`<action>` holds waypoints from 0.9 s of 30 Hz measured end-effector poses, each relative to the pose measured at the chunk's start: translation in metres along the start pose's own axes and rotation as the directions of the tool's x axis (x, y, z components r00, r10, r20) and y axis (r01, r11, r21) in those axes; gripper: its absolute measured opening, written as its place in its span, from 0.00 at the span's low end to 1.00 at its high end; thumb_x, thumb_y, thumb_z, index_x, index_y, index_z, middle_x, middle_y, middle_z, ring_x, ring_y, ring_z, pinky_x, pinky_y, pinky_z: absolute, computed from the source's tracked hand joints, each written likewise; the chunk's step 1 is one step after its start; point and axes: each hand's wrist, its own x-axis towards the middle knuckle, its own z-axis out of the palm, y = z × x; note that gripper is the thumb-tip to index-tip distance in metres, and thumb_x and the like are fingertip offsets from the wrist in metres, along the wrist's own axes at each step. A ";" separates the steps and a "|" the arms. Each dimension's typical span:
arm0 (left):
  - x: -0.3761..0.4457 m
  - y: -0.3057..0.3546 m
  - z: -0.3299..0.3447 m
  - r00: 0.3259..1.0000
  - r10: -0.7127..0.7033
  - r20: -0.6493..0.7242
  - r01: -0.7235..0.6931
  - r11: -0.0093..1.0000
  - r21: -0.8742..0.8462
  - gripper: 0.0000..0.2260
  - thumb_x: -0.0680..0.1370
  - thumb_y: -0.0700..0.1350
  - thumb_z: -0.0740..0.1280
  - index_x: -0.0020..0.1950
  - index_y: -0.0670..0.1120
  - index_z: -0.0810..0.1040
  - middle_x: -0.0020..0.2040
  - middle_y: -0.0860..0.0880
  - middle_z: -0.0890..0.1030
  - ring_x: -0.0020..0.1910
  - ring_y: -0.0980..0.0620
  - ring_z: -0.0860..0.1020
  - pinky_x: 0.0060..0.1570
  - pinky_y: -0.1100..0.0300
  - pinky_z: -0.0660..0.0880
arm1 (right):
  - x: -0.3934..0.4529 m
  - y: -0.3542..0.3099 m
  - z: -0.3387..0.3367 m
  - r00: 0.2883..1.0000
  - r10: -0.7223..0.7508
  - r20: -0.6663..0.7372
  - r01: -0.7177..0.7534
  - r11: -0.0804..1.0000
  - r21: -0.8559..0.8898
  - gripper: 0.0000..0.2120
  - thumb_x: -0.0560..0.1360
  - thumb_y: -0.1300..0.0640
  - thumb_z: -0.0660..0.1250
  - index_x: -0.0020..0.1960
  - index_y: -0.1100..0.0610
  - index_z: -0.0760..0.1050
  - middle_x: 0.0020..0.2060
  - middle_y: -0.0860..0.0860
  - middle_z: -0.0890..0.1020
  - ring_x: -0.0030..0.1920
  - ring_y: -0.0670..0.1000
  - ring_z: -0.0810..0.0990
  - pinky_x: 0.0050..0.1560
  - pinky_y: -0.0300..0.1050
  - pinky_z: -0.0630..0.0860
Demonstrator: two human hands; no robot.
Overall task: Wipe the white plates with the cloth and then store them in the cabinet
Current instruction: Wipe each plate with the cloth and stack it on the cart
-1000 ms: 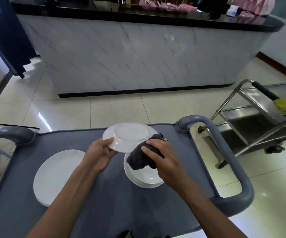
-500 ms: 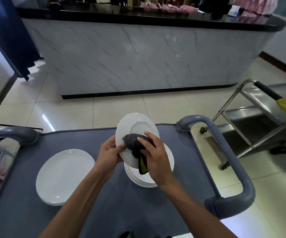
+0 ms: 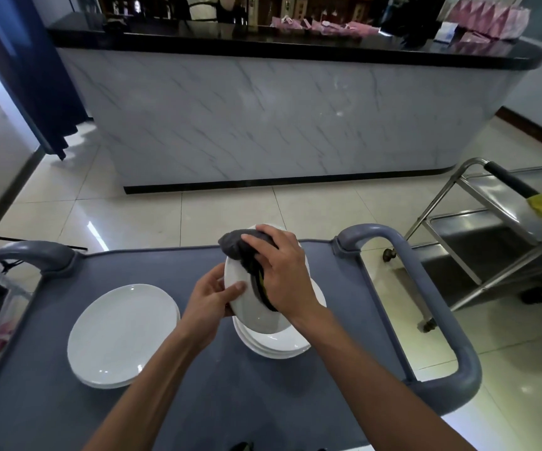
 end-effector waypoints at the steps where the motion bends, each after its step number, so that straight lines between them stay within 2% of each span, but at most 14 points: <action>1: -0.001 -0.001 0.001 1.000 0.011 -0.007 -0.011 1.000 0.001 0.15 0.81 0.37 0.66 0.65 0.48 0.79 0.58 0.40 0.84 0.56 0.38 0.83 0.48 0.43 0.82 | 0.003 0.002 -0.001 1.000 0.016 0.001 -0.016 1.000 0.001 0.18 0.78 0.60 0.60 0.66 0.51 0.79 0.66 0.51 0.77 0.64 0.56 0.73 0.62 0.59 0.72; 5: -0.006 -0.002 0.003 0.998 0.044 -0.042 -0.045 0.999 -0.012 0.14 0.80 0.37 0.66 0.64 0.50 0.81 0.57 0.40 0.84 0.54 0.41 0.83 0.46 0.44 0.81 | 0.020 0.016 -0.010 0.994 0.109 0.000 -0.109 0.994 0.010 0.19 0.79 0.64 0.62 0.67 0.52 0.77 0.65 0.52 0.76 0.63 0.56 0.73 0.64 0.56 0.73; 8: -0.010 -0.002 0.004 0.994 0.057 -0.088 -0.063 0.996 -0.064 0.14 0.77 0.39 0.69 0.62 0.47 0.81 0.56 0.39 0.84 0.52 0.42 0.82 0.44 0.48 0.81 | 0.033 0.030 -0.020 0.980 0.196 0.031 -0.198 0.978 0.071 0.20 0.79 0.66 0.62 0.68 0.54 0.77 0.65 0.52 0.77 0.63 0.55 0.72 0.66 0.53 0.71; 12: -0.013 0.001 0.002 0.987 0.079 -0.143 -0.099 0.986 -0.137 0.16 0.75 0.41 0.68 0.63 0.45 0.81 0.57 0.39 0.84 0.51 0.43 0.83 0.42 0.48 0.82 | 0.038 0.045 -0.036 0.969 0.245 0.014 -0.244 0.955 0.167 0.19 0.77 0.68 0.64 0.66 0.56 0.78 0.60 0.51 0.80 0.60 0.51 0.76 0.65 0.40 0.69; 16: -0.012 0.006 0.003 0.978 0.089 -0.189 -0.124 0.976 -0.182 0.16 0.75 0.41 0.67 0.63 0.43 0.81 0.56 0.41 0.84 0.51 0.45 0.82 0.41 0.49 0.82 | 0.031 0.053 -0.049 0.954 0.301 0.004 -0.289 0.913 0.287 0.19 0.76 0.68 0.65 0.63 0.53 0.79 0.54 0.43 0.79 0.56 0.43 0.76 0.60 0.32 0.68; 21: -0.005 0.008 0.014 0.961 0.059 -0.271 -0.146 0.938 -0.314 0.13 0.75 0.41 0.67 0.58 0.43 0.82 0.53 0.44 0.85 0.48 0.48 0.83 0.40 0.52 0.82 | 0.015 0.063 -0.056 0.956 0.292 0.025 -0.285 0.908 0.307 0.18 0.77 0.68 0.64 0.64 0.54 0.79 0.55 0.44 0.79 0.57 0.43 0.75 0.62 0.38 0.71; 23: -0.001 0.010 0.021 0.948 0.065 -0.312 -0.177 0.921 -0.347 0.13 0.77 0.39 0.66 0.61 0.42 0.80 0.53 0.45 0.85 0.48 0.49 0.84 0.41 0.52 0.82 | 0.007 0.062 -0.053 0.962 0.272 0.028 -0.268 0.920 0.285 0.18 0.77 0.68 0.64 0.65 0.55 0.78 0.58 0.48 0.79 0.59 0.46 0.75 0.65 0.41 0.71; 27: 0.007 0.017 0.036 0.924 0.071 -0.375 -0.216 0.908 -0.359 0.13 0.82 0.36 0.62 0.65 0.42 0.78 0.56 0.44 0.85 0.50 0.47 0.84 0.46 0.49 0.83 | -0.010 0.046 -0.036 0.979 0.204 0.018 -0.203 0.953 0.223 0.18 0.79 0.66 0.64 0.67 0.55 0.77 0.65 0.51 0.76 0.65 0.52 0.72 0.68 0.37 0.65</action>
